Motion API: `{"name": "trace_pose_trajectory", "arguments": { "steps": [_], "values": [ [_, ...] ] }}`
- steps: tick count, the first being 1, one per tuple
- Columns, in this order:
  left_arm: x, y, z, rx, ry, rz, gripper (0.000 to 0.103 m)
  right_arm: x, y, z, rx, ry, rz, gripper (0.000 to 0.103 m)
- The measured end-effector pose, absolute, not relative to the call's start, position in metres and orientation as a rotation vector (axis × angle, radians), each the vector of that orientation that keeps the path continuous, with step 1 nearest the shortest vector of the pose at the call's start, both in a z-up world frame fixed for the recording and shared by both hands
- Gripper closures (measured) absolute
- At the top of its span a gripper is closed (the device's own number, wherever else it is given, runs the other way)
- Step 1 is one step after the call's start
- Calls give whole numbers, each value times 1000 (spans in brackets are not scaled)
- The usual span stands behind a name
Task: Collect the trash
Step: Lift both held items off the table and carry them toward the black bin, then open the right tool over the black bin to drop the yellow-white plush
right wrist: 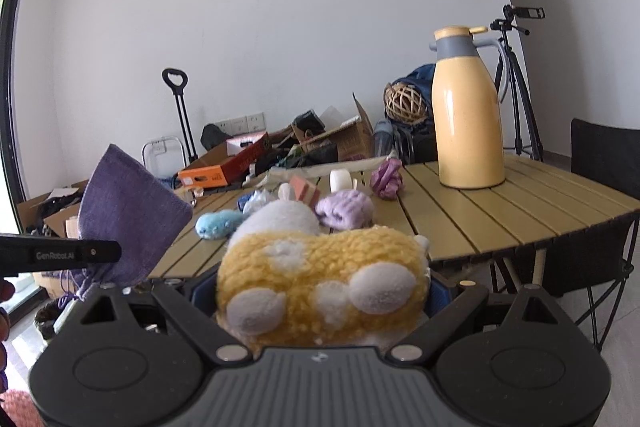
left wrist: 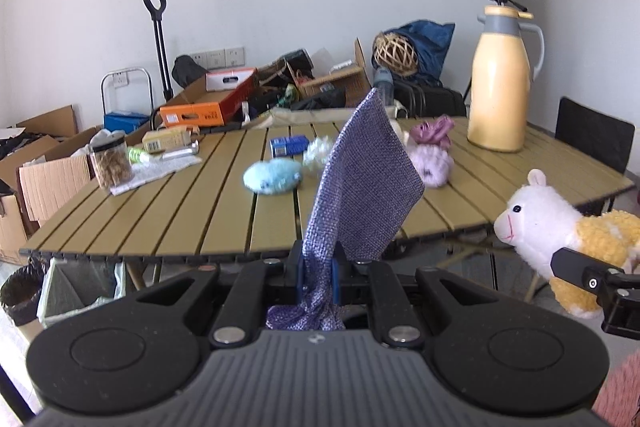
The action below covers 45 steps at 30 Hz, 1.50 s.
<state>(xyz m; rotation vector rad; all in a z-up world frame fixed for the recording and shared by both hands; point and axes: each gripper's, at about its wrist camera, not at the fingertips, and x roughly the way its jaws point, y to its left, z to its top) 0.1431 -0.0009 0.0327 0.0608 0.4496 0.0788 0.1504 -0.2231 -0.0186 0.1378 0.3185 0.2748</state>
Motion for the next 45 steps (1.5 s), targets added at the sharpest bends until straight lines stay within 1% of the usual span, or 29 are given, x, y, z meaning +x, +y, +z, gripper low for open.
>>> {"name": "trace_pose_trajectory", "arguments": {
  "steps": [10, 26, 33, 45],
  "values": [
    [128, 8, -14, 60, 578, 84, 90, 137, -217, -60, 117, 479, 289, 9],
    [159, 38, -102, -58, 854, 148, 90, 145, -192, -130, 72, 743, 303, 9],
    [172, 49, -122, -87, 904, 162, 90, 157, -187, -142, 52, 800, 289, 9],
    [195, 67, -137, -116, 943, 201, 90, 195, -169, -153, -3, 856, 307, 9]
  ]
}}
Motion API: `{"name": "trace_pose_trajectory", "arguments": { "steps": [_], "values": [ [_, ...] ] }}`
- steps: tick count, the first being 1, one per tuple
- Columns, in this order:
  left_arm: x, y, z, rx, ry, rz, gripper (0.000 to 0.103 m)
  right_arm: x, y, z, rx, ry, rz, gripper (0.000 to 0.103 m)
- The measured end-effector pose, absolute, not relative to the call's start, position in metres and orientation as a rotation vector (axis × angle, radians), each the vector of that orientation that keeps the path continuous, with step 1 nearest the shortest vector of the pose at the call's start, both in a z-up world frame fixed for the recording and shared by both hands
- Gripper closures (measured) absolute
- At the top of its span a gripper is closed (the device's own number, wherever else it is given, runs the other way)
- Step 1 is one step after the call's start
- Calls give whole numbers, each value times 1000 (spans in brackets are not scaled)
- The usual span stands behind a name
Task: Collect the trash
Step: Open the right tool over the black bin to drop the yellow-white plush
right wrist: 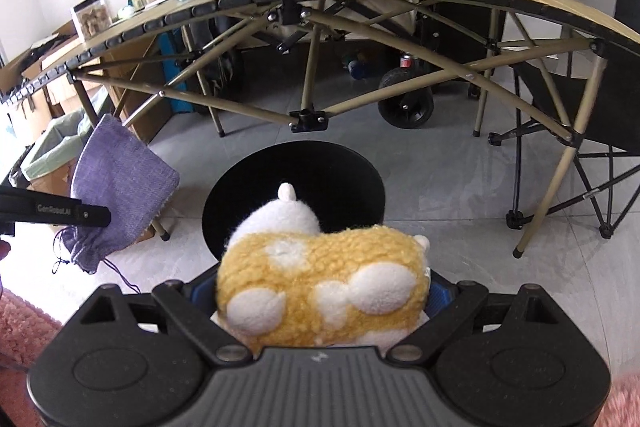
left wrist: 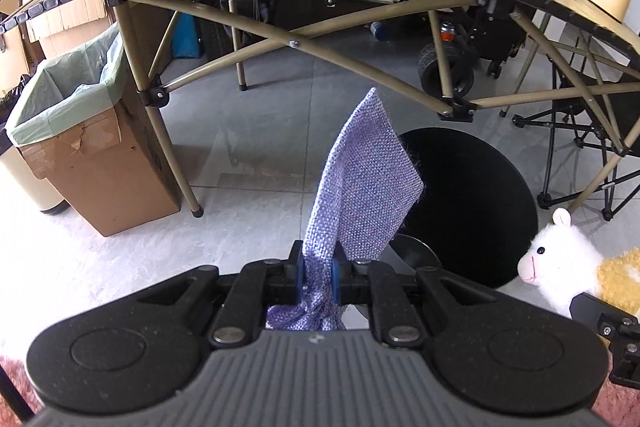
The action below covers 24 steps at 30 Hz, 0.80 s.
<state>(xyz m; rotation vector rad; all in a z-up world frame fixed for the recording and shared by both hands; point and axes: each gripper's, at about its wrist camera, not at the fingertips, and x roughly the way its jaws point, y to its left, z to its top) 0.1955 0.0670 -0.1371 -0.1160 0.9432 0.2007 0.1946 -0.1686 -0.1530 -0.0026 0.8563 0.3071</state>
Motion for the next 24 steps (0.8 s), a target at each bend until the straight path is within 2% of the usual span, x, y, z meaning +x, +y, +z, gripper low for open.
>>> {"name": "trace_pose_trajectory", "arguments": {
  "steps": [24],
  "values": [
    [259, 103, -163, -139, 969, 296, 90, 305, -104, -196, -54, 963, 325, 9]
  ]
}}
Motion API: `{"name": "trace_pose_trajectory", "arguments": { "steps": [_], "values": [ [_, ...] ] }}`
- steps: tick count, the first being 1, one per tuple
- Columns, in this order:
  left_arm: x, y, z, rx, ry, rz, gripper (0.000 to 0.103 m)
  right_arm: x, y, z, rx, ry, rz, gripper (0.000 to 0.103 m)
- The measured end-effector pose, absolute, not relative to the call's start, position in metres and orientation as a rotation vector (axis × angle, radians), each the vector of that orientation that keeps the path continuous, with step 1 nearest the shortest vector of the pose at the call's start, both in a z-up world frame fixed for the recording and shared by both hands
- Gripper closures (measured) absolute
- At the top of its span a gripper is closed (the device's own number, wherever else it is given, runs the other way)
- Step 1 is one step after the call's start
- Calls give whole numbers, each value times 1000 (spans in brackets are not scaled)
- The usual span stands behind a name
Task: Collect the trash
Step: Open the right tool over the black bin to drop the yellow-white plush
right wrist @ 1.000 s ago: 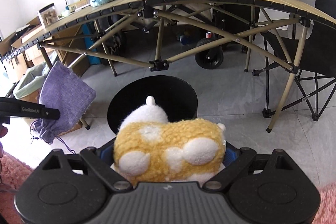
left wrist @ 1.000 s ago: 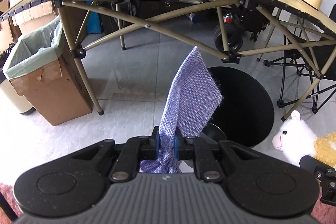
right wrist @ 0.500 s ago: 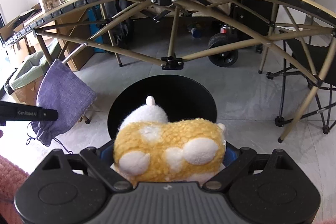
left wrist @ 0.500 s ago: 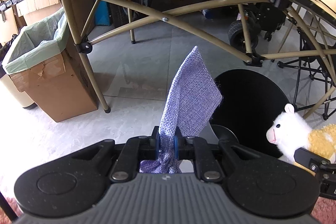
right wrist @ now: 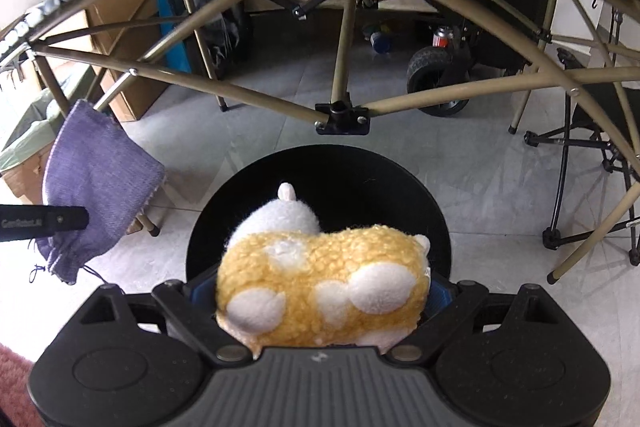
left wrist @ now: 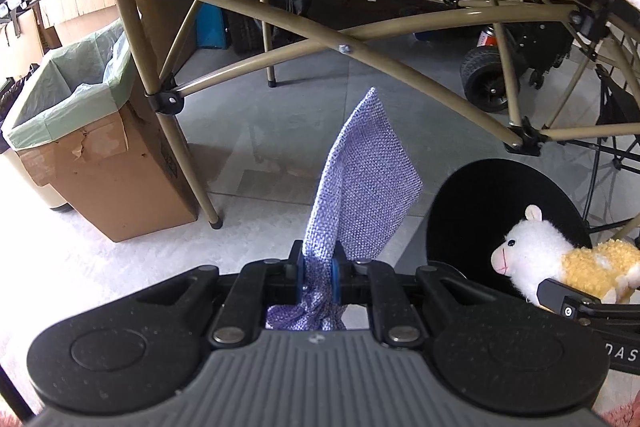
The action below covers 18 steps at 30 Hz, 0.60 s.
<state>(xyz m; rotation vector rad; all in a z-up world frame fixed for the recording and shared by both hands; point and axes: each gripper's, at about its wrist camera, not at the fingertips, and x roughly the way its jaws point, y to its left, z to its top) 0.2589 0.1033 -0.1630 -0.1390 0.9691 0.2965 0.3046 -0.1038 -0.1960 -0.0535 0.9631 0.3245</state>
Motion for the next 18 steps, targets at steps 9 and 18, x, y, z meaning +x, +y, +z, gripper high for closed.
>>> {"name": "trace_pose_trajectory", "arguments": {
  "steps": [9, 18],
  "values": [
    [258, 119, -175, -138, 999, 299, 90, 321, -92, -216, -68, 992, 316, 9],
    [249, 123, -173, -148, 993, 293, 90, 324, -91, -219, -59, 1003, 312, 0]
  ]
}}
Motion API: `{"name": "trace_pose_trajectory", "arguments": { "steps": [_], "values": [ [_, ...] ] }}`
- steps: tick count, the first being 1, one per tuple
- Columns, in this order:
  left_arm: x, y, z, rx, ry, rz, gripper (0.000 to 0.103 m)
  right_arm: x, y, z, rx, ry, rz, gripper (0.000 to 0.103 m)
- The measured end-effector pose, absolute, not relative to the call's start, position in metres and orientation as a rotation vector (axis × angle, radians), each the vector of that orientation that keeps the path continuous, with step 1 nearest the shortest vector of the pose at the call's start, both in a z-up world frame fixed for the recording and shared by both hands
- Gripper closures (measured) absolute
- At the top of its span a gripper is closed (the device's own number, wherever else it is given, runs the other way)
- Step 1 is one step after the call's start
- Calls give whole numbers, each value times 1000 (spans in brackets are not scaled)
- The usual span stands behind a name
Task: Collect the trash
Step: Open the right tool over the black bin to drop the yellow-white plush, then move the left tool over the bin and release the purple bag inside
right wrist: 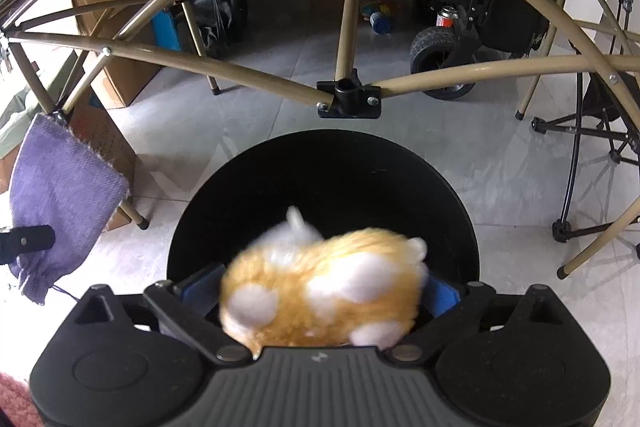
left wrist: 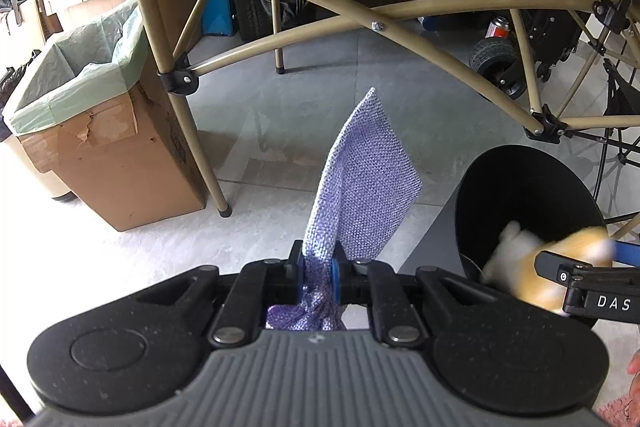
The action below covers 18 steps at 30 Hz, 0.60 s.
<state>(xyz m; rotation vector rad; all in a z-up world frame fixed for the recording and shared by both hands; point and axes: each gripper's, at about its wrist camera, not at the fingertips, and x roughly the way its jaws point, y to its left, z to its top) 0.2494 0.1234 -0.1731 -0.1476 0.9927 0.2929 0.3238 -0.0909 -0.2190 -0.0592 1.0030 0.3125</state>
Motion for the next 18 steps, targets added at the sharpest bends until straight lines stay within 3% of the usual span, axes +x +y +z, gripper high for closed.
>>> {"name": "trace_pose_trajectory", "arguments": {
  "steps": [18],
  "values": [
    [248, 114, -164, -142, 969, 274, 90, 321, -106, -212, -38, 999, 307, 0]
  ]
}}
